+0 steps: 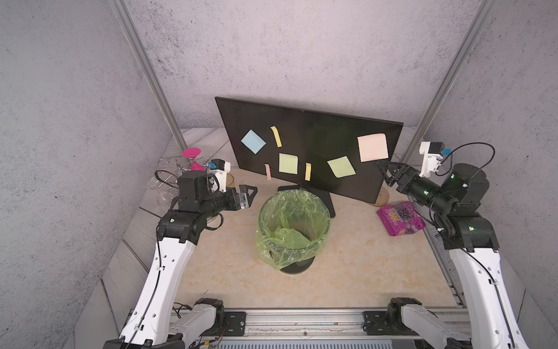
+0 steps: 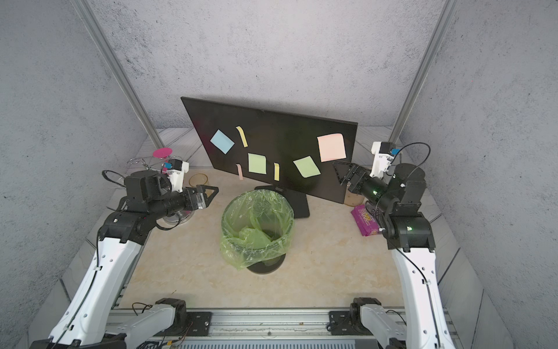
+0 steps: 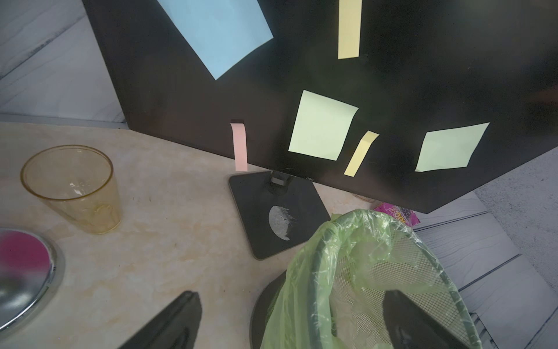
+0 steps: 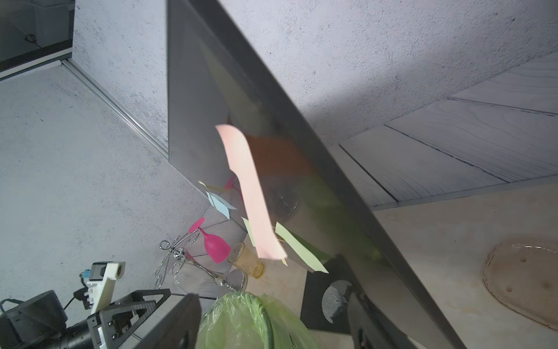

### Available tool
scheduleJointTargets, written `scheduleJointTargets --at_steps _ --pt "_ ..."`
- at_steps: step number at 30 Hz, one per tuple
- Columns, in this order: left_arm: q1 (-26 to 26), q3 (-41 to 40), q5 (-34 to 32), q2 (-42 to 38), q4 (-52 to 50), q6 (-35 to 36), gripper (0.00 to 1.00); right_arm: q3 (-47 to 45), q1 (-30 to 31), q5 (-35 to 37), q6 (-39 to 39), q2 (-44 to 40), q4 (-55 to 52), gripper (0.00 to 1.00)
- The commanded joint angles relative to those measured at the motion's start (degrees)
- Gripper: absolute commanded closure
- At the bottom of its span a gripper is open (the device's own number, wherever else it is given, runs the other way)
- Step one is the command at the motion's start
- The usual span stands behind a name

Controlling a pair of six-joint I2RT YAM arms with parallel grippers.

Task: Remove the sticky note from the monitor
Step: Tear off the sticky note from the monitor.

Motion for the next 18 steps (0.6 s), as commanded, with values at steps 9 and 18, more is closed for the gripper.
scheduleJointTargets --at_steps 9,18 --pt "-0.4 1.5 1.9 0.9 0.1 1.7 0.0 4.0 0.7 0.8 3.9 4.7 7.9 0.38" --pt "-0.4 1.8 1.9 1.6 -0.6 2.2 0.0 4.3 2.3 0.0 3.3 5.7 9.0 0.76"
